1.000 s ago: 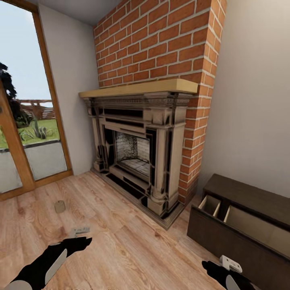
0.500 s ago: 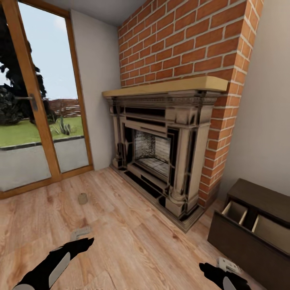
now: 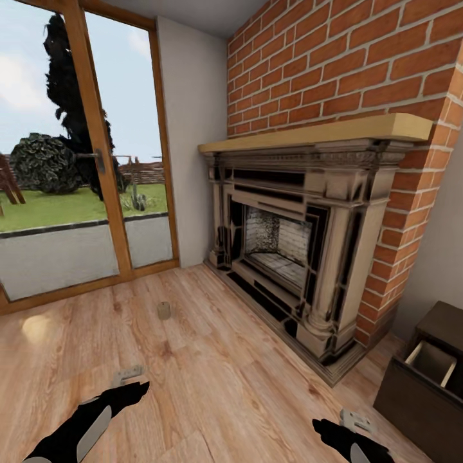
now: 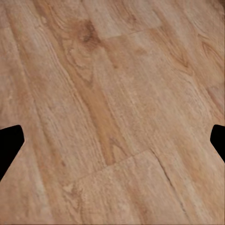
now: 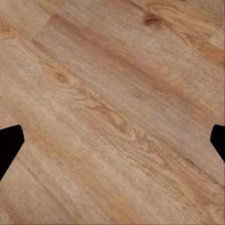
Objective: Place each of the two pumpkins and all three candles from the living room inside a cabinet in the living room (use any cabinet), then make sure every cabinet is closed, and position the cauldron so it is next to a table in the living room.
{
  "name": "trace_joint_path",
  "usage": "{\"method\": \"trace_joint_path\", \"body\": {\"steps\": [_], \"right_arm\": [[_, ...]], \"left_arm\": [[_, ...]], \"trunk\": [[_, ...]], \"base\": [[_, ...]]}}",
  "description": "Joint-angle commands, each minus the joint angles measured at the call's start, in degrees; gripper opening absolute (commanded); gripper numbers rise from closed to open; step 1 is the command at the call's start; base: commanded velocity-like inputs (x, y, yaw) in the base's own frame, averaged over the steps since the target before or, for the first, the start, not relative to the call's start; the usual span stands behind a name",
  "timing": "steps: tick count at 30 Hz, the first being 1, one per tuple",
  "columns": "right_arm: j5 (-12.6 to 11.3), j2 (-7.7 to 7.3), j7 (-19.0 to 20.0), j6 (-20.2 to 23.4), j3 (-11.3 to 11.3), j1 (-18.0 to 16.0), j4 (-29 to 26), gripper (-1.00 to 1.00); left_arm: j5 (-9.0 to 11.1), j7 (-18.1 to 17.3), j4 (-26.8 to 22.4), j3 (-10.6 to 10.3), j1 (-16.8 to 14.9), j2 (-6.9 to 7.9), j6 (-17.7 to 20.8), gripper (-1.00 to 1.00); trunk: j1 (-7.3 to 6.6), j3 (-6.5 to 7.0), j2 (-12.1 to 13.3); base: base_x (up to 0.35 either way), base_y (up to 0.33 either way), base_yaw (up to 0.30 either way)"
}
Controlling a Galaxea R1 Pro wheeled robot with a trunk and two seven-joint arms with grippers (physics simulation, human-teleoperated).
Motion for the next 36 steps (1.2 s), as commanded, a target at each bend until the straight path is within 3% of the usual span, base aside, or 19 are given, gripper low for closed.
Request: {"method": "trace_joint_path", "body": {"steps": [1,5,8,21,36], "right_arm": [[-0.52,-0.08,-0.47,0.09,1.08,-0.01,-0.16,1.00],[-0.52,-0.04,-0.47,-0.50,4.82,-0.01,-0.19,1.00],[-0.68,-0.06,-0.45,-1.79,5.44,-0.01,-0.20,1.00],[-0.67,-0.01,-0.47,-3.01,6.11,-0.01,-0.12,1.00],[-0.59,-0.01,-0.47,-3.04,6.15,-0.01,-0.04,1.00]], "left_arm": [[0.35,0.03,-0.05,-0.26,-0.05,0.06,0.16,1.00],[0.35,0.04,-0.02,-0.26,-0.04,0.07,0.13,1.00],[0.35,0.05,0.24,-0.26,-0.04,0.03,0.12,1.00],[0.35,0.05,1.28,-0.26,-0.04,-0.02,-0.43,1.00],[0.35,0.05,1.60,-0.26,-0.04,-0.03,-1.09,1.00]], "trunk": [[0.02,-0.10,-0.03],[0.02,-0.26,-0.03],[0.02,-0.39,-0.03],[0.02,-0.68,-0.03],[0.02,-1.08,-0.03]], "base": [[0.274,0.083,0.268],[0.309,0.036,0.266],[0.327,0.012,0.263],[0.289,-0.082,0.169],[0.067,0.086,0.269]]}}
